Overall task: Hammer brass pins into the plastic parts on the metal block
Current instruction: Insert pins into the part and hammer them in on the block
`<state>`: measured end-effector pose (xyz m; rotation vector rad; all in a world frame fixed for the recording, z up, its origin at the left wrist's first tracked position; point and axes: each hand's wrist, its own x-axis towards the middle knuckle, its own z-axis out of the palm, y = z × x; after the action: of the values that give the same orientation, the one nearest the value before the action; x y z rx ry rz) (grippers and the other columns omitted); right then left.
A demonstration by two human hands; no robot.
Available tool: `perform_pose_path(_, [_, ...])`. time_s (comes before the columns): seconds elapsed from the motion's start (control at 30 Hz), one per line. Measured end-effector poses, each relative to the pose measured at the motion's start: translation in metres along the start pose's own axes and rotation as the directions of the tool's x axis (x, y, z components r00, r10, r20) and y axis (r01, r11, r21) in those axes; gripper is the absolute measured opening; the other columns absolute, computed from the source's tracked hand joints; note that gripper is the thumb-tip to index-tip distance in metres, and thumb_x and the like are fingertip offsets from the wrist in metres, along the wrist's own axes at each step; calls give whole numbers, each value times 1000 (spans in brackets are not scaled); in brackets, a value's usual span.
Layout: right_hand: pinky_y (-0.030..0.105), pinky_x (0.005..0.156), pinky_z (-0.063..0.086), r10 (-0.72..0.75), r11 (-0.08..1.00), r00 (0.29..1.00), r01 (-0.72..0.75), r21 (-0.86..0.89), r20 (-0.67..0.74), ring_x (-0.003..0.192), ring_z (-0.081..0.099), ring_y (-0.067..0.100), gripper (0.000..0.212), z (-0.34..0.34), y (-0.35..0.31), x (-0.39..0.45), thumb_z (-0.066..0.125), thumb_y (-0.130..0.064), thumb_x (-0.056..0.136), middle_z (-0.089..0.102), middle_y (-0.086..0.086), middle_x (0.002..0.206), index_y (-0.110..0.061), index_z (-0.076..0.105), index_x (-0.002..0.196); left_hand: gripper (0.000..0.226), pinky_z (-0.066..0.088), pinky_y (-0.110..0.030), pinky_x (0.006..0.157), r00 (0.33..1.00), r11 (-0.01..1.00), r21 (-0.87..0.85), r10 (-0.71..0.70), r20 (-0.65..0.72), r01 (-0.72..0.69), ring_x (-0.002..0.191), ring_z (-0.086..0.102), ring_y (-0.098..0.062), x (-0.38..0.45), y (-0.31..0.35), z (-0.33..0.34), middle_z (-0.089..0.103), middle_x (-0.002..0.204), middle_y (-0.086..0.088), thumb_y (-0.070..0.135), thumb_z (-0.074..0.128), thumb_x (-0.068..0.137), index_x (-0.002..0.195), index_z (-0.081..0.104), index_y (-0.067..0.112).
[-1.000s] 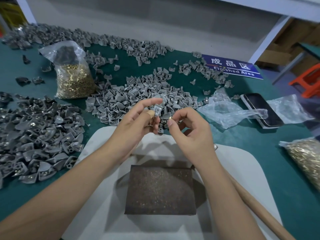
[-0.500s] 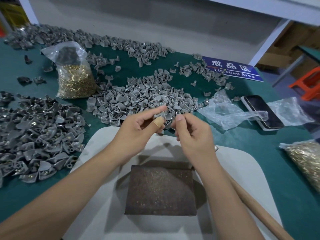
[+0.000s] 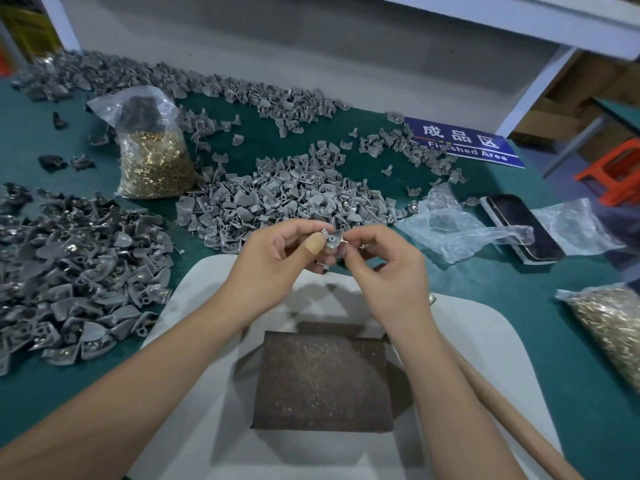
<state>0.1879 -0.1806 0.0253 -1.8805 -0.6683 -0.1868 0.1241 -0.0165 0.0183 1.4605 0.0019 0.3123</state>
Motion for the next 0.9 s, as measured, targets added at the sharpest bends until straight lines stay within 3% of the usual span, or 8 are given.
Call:
perform_pose_path(0.2, [18,76,51,-7,999,1000,6,-48,-15,88,69,9,12,-1,2,0,68,-16,97,73,-15,91,-23,76,103,20,58,-25,73,1000,1000,17,-19,-17,19,85,75,-22,0,2,-2,78,95,-7,8,58,102,118,68,11])
perform_pose_path(0.4, [20,71,51,-2,1000,1000,1,-27,-30,80,67,10,10,-1,0,-1,65,-22,99,71,-13,84,-26,74,97,18,58,-24,72,999,999,5,-31,-18,31,85,76,-22,0,1,-4,79,94,-7,9,59,101,118,65,11])
perform_pose_path(0.63, [30,74,57,19,1000,1000,-19,3,-1,81,69,16,7,-3,-4,-1,75,-15,92,72,-9,85,-21,74,93,21,58,-26,73,997,986,156,61,-40,-54,83,73,-17,-1,-1,-5,75,88,1,15,71,94,108,72,31])
perform_pose_path(0.9, [28,72,55,21,1000,998,-20,-8,62,81,67,15,6,-1,-6,-3,66,-17,96,70,-9,84,-21,71,95,26,53,-19,76,993,959,269,110,-46,-94,82,67,-11,-2,-2,-6,70,85,7,20,74,91,110,71,38])
